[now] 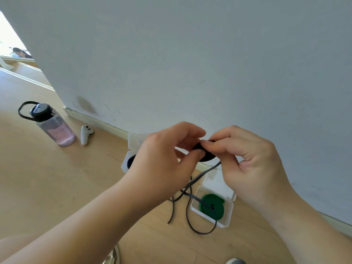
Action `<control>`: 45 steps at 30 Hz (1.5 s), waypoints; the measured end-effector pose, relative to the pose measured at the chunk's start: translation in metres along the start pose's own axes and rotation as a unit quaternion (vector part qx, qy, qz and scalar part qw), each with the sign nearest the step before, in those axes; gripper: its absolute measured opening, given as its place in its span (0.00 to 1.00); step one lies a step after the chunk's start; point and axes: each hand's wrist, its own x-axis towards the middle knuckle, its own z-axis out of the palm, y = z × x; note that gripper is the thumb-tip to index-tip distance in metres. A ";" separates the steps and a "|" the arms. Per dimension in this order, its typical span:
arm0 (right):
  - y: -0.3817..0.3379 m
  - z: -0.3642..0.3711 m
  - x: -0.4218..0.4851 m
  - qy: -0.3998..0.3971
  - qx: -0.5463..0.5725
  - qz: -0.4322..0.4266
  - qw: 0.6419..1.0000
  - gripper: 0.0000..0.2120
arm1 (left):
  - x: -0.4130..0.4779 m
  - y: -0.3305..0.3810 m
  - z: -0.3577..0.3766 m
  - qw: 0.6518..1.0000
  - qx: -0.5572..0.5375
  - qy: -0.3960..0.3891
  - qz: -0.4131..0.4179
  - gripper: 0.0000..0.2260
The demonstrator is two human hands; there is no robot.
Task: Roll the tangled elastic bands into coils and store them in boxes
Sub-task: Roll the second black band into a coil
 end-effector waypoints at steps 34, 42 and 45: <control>-0.013 -0.007 0.009 0.092 0.263 0.213 0.936 0.13 | 0.004 0.000 0.002 0.963 -0.251 0.035 -0.089 0.13; -0.005 -0.005 0.002 0.048 0.100 0.121 0.987 0.13 | 0.004 -0.001 0.004 0.994 -0.080 0.029 -0.071 0.10; 0.001 -0.002 -0.001 0.016 0.002 0.025 1.000 0.12 | 0.003 -0.003 0.003 1.000 -0.013 0.008 -0.008 0.14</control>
